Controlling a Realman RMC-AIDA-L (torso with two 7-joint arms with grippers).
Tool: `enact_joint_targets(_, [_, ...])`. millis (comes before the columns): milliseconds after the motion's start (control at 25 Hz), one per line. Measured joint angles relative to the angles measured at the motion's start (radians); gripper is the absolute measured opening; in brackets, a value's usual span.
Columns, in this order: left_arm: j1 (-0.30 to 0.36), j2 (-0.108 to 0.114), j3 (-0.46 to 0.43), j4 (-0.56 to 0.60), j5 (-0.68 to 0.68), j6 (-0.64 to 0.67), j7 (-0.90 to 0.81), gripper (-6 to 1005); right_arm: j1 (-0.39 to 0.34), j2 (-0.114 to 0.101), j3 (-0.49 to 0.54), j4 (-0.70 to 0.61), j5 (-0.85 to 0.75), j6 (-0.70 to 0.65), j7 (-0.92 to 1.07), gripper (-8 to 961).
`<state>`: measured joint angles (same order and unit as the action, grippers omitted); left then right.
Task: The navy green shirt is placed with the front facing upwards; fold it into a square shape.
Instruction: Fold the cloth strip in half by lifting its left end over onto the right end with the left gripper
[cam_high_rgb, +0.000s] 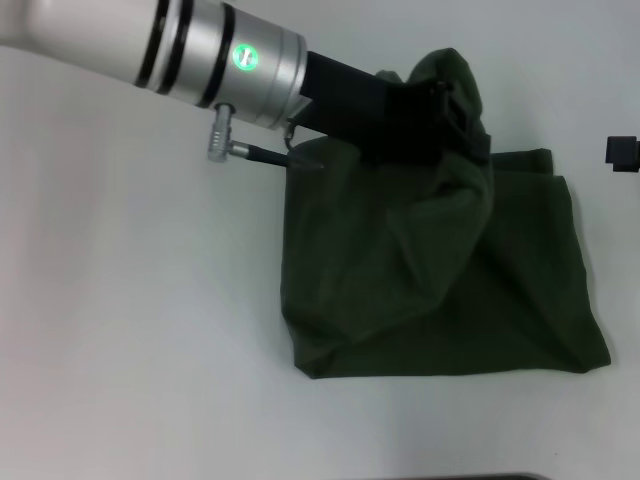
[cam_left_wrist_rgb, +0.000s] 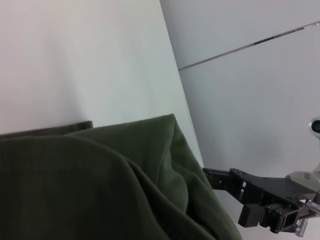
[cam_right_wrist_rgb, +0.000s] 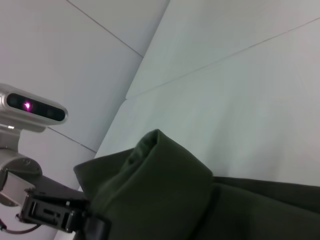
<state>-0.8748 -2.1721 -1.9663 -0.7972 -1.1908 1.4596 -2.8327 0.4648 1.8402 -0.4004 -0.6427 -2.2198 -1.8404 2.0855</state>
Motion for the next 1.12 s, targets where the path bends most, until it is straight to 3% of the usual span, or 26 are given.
enact_joint_targets(600, [-0.014, -0.002, 0.214, 0.018, -0.130, -0.135, -0.012, 60, 0.000, 0.001, -0.001, 0.002, -0.007, 0.005, 0.001, 866])
enact_joint_targets(960, [-0.065, 0.001, 0.297, -0.070, 0.018, -0.168, -0.131, 59, 0.003, 0.001, -0.002, 0.005, -0.024, 0.027, 0.001, 866])
enact_joint_targets(1120, [-0.141, 0.000, 0.303, -0.064, 0.054, -0.172, -0.145, 58, 0.006, 0.001, -0.001, 0.005, -0.025, 0.030, 0.001, 867])
